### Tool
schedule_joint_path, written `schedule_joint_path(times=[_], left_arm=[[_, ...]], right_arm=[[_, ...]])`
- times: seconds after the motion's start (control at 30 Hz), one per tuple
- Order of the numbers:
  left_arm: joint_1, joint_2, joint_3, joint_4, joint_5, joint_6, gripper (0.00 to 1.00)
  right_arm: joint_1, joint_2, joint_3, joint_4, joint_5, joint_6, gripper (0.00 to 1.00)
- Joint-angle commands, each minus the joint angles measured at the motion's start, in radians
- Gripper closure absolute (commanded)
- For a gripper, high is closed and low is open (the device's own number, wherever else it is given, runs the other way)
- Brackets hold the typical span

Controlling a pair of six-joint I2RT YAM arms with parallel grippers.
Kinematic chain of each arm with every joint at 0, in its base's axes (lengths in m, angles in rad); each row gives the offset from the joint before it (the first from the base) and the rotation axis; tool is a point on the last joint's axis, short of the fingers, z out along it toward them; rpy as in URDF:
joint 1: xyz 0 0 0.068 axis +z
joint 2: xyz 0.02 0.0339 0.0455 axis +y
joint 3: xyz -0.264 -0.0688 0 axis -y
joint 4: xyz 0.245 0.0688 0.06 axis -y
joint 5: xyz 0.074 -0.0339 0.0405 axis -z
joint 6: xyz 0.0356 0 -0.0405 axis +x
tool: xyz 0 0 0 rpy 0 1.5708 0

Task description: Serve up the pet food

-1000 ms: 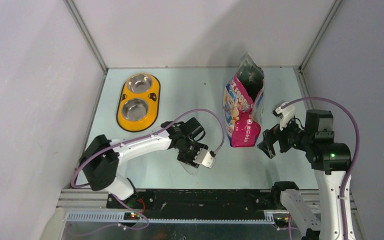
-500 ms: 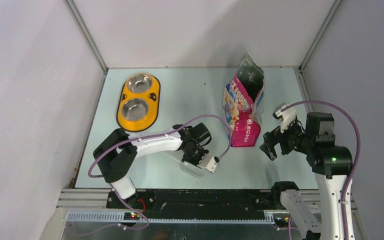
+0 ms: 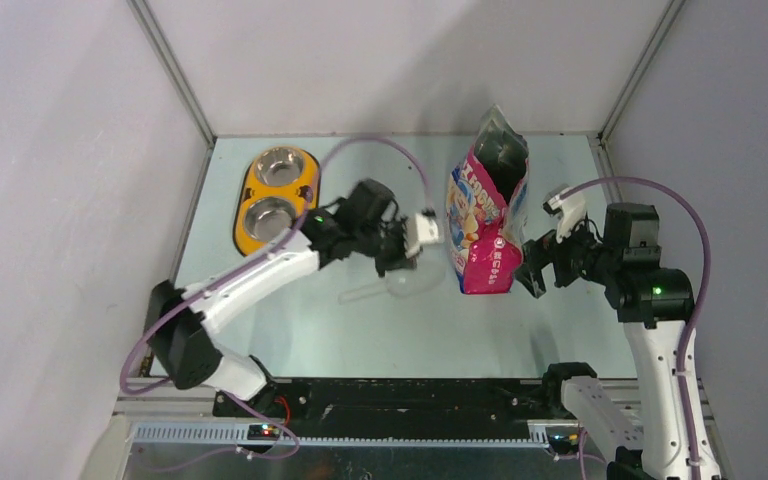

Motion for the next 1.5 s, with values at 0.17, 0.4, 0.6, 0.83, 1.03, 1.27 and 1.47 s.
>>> schedule_joint_path(times=[0.17, 0.4, 0.6, 0.83, 1.03, 1.27, 1.47], left_arm=[[0.262, -0.220, 0.081, 0.342, -0.004, -0.731, 1.00], [0.369, -0.247, 0.124, 0.503, -0.138, -1.185, 1.00], [0.401, -0.236, 0.167, 0.553, -0.161, -1.381, 1.00], [0.431, -0.164, 0.208, 0.502, -0.318, -1.607, 1.00], [0.432, -0.130, 0.237, 0.513, -0.257, -1.385, 1.00], [0.368, -0.176, 0.197, 0.352, -0.258, -0.990, 1.00], [0.242, -0.235, 0.147, 0.244, -0.331, -0.573, 1.00]], right_arm=[[0.036, 0.045, 0.073, 0.139, 0.068, 0.003, 0.00], [0.065, 0.017, 0.118, 0.341, -0.188, 0.063, 0.17], [0.185, 0.131, 0.180, 0.452, -0.211, 0.171, 0.17], [0.343, 0.291, 0.205, 0.654, -0.116, 0.355, 0.12], [0.378, 0.430, 0.339, 0.708, -0.110, 0.457, 0.12], [0.529, 0.533, 0.562, 0.607, 0.234, 0.350, 0.19], [0.608, 0.547, 0.573, 0.508, 0.301, 0.317, 0.24]])
